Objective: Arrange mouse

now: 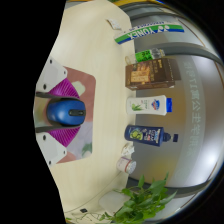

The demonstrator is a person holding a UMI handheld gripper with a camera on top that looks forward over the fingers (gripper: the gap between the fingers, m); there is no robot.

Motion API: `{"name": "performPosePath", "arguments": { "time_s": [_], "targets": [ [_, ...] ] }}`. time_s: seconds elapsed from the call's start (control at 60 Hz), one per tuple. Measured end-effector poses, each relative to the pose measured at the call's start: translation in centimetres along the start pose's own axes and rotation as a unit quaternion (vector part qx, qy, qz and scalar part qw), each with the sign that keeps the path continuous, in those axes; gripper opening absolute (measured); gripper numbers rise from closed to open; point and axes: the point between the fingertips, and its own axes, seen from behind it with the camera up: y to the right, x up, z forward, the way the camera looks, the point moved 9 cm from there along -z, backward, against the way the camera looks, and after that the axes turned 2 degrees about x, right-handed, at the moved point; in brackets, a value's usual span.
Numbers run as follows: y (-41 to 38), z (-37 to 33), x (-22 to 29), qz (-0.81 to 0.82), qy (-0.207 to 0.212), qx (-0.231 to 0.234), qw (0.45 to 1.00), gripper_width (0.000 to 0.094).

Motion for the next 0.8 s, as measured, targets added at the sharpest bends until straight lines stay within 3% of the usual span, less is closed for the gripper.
{"name": "performPosePath", "arguments": {
  "time_s": [0.15, 0.183, 0.267, 0.433, 0.8],
  "targets": [
    [0.1, 1.3, -1.4, 0.000, -0.012, 0.014, 1.000, 0.0505],
    [0.2, 1.2, -1.4, -0.005, -0.013, 0.010, 1.000, 0.0580],
    [-0.1, 0.4, -1.2, -0.009, -0.014, 0.013, 1.000, 0.0867],
    [-0.5, -3.7, 0.3, -0.011, 0.008, -0.010, 1.000, 0.0857],
    [-4.9, -20.2, 0.2, -0.004, 0.071, -0.068, 0.995, 0.0854]
  ]
}}
